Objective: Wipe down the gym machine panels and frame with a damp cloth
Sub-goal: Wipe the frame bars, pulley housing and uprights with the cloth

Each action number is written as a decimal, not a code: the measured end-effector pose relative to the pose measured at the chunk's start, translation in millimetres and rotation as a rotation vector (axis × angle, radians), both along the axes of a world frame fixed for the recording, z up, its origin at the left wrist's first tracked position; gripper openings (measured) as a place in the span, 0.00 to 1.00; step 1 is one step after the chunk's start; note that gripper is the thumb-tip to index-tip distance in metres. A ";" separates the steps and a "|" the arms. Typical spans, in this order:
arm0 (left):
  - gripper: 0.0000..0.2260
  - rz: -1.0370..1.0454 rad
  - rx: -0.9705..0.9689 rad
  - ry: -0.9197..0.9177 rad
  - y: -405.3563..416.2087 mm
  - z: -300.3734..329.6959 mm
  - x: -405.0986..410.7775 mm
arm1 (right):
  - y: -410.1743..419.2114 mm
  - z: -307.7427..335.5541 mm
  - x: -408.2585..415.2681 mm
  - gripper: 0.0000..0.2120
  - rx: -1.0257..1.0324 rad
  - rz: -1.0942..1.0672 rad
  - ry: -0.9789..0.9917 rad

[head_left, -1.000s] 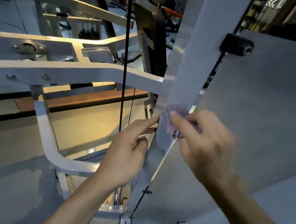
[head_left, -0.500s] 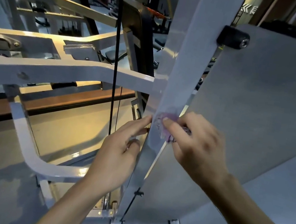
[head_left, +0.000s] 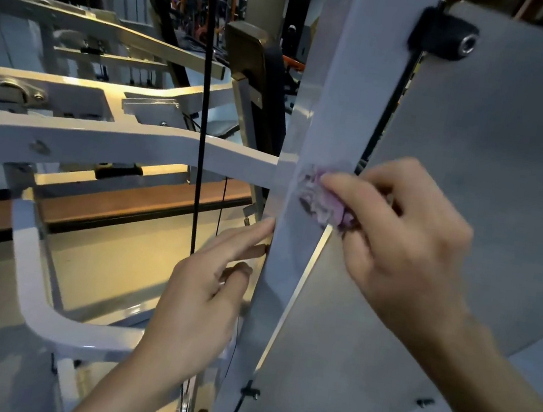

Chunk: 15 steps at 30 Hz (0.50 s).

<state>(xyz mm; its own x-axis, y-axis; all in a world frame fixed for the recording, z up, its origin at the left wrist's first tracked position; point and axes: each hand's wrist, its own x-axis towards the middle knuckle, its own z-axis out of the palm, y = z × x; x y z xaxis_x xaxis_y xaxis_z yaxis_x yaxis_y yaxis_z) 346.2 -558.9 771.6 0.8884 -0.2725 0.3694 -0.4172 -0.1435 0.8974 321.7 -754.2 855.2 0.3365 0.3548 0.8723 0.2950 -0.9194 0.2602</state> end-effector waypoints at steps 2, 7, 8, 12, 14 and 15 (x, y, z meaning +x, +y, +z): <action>0.32 0.012 -0.009 -0.037 -1.8 -6.4 1.9 | -0.2 3.3 5.1 0.16 0.034 0.002 -0.054; 0.30 -0.001 -0.073 -0.085 -3.4 -21.7 6.2 | 1.1 -55.9 6.7 0.11 -0.162 0.025 0.019; 0.30 -0.008 -0.079 -0.092 -3.9 -23.8 6.6 | -1.8 -57.7 7.0 0.10 -0.207 0.026 0.024; 0.30 0.001 -0.107 -0.151 -8.4 -30.1 9.6 | -9.0 -20.6 14.8 0.12 -0.171 0.037 -0.155; 0.28 0.011 -0.115 -0.196 -10.3 -34.0 10.1 | -9.5 -17.7 18.1 0.14 -0.125 0.054 -0.202; 0.26 0.006 -0.120 -0.220 -10.4 -36.3 10.3 | -8.5 -26.6 18.6 0.13 -0.123 0.077 -0.202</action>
<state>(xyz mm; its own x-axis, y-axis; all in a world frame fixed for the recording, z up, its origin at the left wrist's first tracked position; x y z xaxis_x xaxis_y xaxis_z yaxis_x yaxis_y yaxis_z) 356.5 -569.3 735.3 0.7845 -0.2094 0.5837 -0.6039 -0.0444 0.7958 340.2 -762.6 828.6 0.1278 0.4800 0.8679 0.2934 -0.8542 0.4293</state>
